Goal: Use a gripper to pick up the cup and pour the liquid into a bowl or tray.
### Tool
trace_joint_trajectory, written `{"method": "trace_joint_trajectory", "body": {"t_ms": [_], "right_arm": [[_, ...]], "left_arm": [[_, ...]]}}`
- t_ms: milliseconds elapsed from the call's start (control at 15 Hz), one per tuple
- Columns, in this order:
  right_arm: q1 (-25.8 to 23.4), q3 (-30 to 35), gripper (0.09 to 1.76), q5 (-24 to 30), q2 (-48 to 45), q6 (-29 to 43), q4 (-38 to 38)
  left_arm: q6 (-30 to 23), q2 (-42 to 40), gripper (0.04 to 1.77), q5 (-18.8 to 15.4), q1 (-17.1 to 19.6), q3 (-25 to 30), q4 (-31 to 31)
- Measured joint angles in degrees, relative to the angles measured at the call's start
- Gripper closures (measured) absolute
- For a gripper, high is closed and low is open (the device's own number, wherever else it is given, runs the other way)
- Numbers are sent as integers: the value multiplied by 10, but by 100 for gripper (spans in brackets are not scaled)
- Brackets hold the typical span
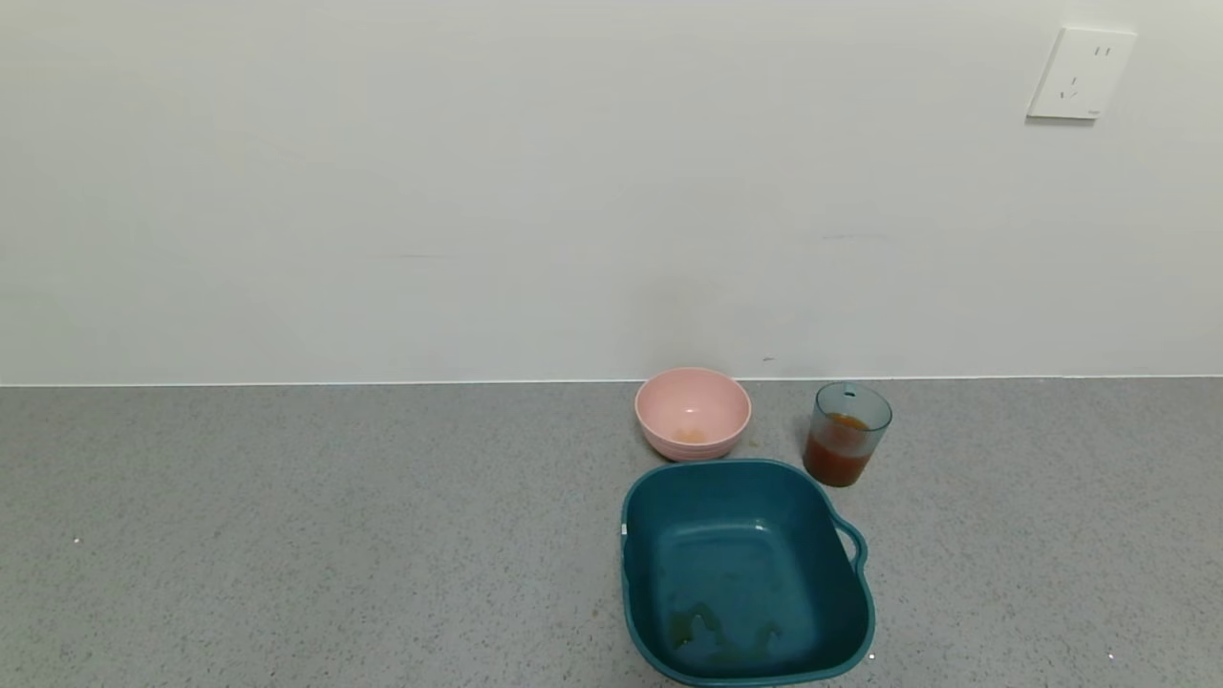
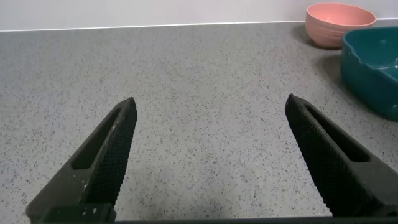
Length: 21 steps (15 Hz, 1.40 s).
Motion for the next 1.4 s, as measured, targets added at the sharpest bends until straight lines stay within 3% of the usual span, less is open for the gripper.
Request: {"method": "trace_joint_trajectory", "body": {"t_ms": [267, 733, 1400], "right_arm": [[3, -69, 14, 0, 63, 1, 0], [10, -210, 14, 32, 346, 8, -21], [12, -227, 14, 71, 748, 6, -252]], "left_arm": [[0, 0, 9, 0, 0, 0, 0], [0, 0, 9, 0, 0, 0, 0], [0, 0, 9, 0, 0, 0, 0]]}}
